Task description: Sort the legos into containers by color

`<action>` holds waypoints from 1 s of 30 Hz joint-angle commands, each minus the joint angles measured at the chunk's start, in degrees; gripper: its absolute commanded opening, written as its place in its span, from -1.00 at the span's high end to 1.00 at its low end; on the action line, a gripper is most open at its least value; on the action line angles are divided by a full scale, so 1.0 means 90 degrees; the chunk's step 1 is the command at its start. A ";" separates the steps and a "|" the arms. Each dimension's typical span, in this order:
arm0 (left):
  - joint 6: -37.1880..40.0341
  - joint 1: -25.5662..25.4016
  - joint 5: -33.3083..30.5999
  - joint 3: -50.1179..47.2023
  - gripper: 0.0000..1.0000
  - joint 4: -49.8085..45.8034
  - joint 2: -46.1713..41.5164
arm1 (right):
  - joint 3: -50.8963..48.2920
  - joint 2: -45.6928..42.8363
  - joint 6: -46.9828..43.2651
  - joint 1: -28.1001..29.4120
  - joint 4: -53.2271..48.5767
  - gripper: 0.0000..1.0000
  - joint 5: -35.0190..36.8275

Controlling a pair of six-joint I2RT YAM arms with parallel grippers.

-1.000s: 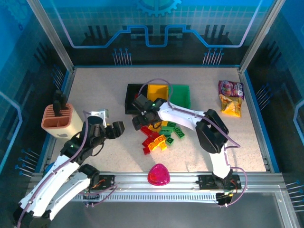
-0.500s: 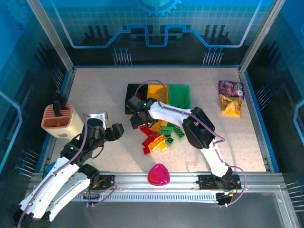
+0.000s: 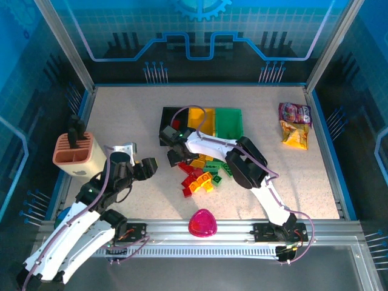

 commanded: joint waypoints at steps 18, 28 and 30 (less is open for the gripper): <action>-0.0015 -0.0035 -0.0146 -0.0006 -0.45 -0.0300 -0.0221 | 0.0483 -0.0862 -0.0506 0.0444 -0.0276 -0.06 0.0627; -0.0116 -0.0109 0.0021 0.0053 -0.44 -0.0453 -0.0257 | 0.2014 -0.0229 -0.1134 0.0007 -0.0717 -0.08 0.0640; -0.0161 -0.0165 0.0011 0.0028 -0.44 -0.0486 -0.0299 | 0.2333 -0.0038 -0.1219 -0.0122 -0.0749 -0.08 0.0620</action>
